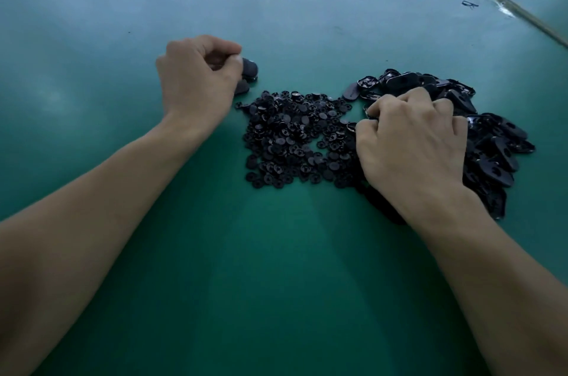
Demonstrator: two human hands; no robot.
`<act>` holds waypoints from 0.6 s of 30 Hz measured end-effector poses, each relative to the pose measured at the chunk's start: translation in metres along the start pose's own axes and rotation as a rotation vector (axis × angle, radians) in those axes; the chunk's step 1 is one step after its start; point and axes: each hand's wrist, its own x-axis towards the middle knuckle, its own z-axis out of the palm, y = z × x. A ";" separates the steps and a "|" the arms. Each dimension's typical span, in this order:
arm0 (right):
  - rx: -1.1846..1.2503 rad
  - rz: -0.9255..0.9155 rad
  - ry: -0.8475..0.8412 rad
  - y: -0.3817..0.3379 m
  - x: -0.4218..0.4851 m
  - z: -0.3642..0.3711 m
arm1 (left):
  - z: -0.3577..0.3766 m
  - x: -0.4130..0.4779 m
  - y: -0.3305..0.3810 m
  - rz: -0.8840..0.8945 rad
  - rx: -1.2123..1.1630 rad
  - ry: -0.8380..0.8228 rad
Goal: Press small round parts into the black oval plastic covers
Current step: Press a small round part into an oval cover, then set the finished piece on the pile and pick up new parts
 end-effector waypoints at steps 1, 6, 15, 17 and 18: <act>-0.007 0.002 -0.005 0.000 0.000 0.000 | -0.002 0.003 -0.002 -0.014 0.040 0.017; 0.017 -0.020 0.011 0.001 0.000 0.000 | -0.005 0.006 -0.008 -0.069 0.195 0.006; 0.189 -0.069 0.130 0.005 0.005 0.005 | -0.008 0.002 -0.007 -0.057 0.371 -0.015; 0.203 -0.078 0.163 0.006 0.006 0.006 | -0.009 0.002 -0.007 -0.051 0.379 -0.018; 0.214 -0.082 0.177 0.006 0.006 0.007 | -0.009 0.002 -0.007 -0.049 0.378 -0.013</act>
